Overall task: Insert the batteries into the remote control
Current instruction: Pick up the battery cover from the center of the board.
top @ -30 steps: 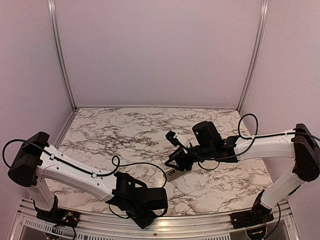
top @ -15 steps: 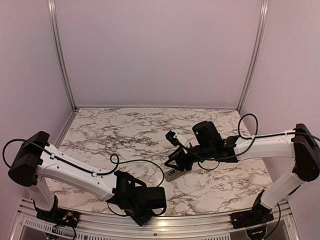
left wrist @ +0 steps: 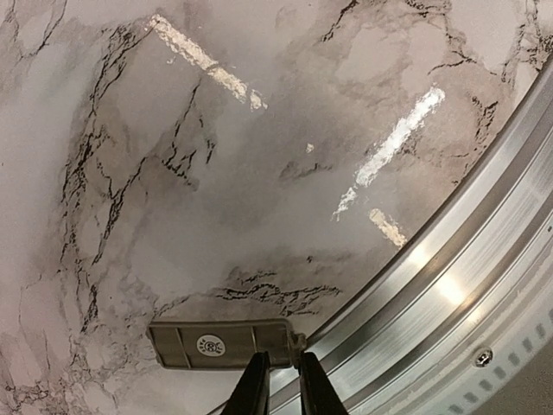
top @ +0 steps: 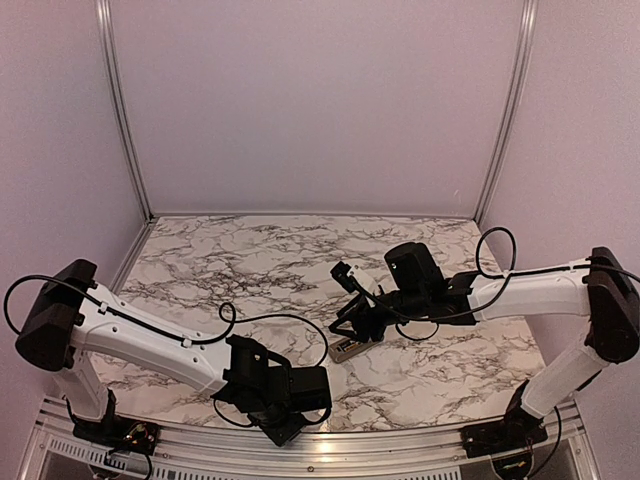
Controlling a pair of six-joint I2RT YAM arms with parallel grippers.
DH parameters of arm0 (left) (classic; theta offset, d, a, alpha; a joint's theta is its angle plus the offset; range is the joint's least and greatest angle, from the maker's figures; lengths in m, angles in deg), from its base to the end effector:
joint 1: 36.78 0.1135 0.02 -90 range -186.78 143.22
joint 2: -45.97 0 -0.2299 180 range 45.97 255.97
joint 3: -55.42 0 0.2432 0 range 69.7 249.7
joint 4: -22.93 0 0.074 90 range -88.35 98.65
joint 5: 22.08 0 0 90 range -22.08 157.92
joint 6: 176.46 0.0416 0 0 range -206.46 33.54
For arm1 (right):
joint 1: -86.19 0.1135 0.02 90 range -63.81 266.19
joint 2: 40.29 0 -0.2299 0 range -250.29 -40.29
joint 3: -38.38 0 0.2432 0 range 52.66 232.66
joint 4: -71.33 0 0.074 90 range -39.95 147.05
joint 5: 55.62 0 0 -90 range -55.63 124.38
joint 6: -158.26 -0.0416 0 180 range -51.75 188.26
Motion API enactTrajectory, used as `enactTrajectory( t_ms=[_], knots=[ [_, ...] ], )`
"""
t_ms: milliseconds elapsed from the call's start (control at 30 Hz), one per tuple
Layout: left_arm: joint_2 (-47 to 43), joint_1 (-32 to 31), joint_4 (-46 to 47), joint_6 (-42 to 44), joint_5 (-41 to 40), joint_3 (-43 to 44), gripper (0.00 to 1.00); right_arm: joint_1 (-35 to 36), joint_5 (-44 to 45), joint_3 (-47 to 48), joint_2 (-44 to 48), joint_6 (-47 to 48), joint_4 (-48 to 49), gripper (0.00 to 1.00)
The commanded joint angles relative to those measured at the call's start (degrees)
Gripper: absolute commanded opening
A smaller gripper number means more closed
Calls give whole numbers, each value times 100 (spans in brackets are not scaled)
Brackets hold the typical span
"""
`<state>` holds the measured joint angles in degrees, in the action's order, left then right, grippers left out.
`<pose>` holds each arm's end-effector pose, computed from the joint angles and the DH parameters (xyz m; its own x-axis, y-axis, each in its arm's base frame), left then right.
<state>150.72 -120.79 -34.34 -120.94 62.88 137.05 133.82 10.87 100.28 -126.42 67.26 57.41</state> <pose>0.0372 -0.3193 0.1265 -0.6448 0.7412 -0.1866 0.7571 0.6528 -0.0231 0.1997 0.2435 0.1738 -0.4317 -0.4496 -0.7820 -0.8815 0.3941 0.2601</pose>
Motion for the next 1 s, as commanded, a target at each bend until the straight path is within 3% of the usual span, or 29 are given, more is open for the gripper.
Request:
enactTrajectory(
  t_ms=[0,267,500,967],
  knots=[
    [-41,17,-28,73,27,-4,14,-44,14,12,2,44,-10,45],
    [73,18,67,110,80,2,14,-44,9,6,-5,48,-10,45],
    [106,20,83,126,27,-32,6,-44,35,5,5,61,-10,45],
    [143,87,268,144,116,-174,11,-44,53,40,-18,82,-178,46]
  ],
)
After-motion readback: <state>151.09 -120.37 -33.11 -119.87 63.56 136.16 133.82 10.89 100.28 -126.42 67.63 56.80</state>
